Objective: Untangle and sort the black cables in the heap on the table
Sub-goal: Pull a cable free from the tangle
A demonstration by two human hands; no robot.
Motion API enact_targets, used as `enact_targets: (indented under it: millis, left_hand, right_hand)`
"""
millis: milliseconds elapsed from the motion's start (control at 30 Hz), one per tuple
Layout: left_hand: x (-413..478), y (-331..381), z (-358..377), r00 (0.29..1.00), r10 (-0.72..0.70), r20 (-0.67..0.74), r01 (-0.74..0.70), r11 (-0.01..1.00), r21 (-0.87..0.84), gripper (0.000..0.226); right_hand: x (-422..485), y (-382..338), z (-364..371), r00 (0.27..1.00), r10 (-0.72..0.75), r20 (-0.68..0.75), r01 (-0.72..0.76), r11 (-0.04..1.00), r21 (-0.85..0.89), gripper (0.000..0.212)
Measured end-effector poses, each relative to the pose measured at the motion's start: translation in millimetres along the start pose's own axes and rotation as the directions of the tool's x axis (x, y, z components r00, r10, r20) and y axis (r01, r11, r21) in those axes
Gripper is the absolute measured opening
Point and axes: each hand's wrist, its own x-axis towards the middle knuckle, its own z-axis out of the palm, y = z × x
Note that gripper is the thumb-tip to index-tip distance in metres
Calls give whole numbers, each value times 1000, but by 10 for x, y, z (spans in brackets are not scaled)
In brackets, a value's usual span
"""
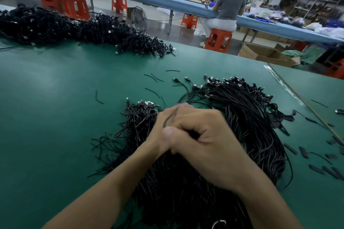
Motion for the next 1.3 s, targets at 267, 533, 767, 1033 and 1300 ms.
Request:
enact_targets:
  millis: [267,533,767,1033,1300]
  left_hand:
    - [132,250,-398,716,451,-533,-475,874,101,23]
    - [-66,305,-318,899,410,155,-381,555,739,32]
    - [-185,148,-89,943,174,284,-332,575,748,13]
    - [-178,182,-199,954,137,265,-261,815,518,20]
    - [-346,543,-295,518,-147,843,317,948,-30,45]
  right_hand:
    - [-401,796,-676,821,363,-440,-495,837,-232,47]
    - [-489,1058,-749,682,726,-92,-618,504,-604,39]
    - [-274,740,-196,887,461,-34,-461,877,-136,41]
    - [-247,832,-271,862,309,-401,-353,935,-38,19]
    - [-210,920,-282,879,359,-313,-338,933,123,26]
